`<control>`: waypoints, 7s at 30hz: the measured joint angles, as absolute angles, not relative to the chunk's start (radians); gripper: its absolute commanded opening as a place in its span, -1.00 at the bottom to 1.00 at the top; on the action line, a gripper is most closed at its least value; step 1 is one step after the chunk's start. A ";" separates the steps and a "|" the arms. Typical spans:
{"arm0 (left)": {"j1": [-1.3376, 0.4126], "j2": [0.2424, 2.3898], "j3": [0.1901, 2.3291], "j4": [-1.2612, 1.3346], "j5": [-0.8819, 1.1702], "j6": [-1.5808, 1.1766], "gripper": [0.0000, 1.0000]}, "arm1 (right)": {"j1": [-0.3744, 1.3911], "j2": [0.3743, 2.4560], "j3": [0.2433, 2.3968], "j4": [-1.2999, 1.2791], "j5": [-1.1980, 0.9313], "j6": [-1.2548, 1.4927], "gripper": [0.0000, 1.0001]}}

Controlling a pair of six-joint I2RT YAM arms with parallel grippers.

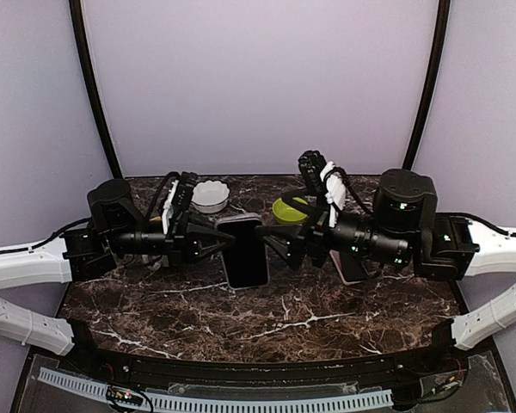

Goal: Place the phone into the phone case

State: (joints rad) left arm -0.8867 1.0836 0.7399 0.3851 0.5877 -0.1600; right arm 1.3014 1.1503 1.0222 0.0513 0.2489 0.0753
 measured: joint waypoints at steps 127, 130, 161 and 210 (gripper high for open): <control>-0.907 1.150 0.894 0.005 -0.039 0.087 0.86 | 0.796 1.832 1.043 -0.194 -0.100 0.822 -0.09; -0.906 1.150 0.894 0.005 -0.039 0.090 0.86 | 0.811 1.822 1.030 -0.190 -0.091 0.840 -0.09; -0.906 1.150 0.894 0.005 -0.038 0.094 0.86 | 0.823 1.753 1.115 -0.422 0.057 0.766 0.97; -0.906 1.184 0.894 0.004 -0.039 0.113 0.86 | 0.524 1.844 1.173 -0.619 0.251 0.490 -0.15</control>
State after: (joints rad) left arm -0.9058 1.1839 0.8936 0.0044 -0.0387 0.1135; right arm 0.5236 1.8442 1.1728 -0.6193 0.2512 0.4904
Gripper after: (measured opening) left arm 0.928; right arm 0.710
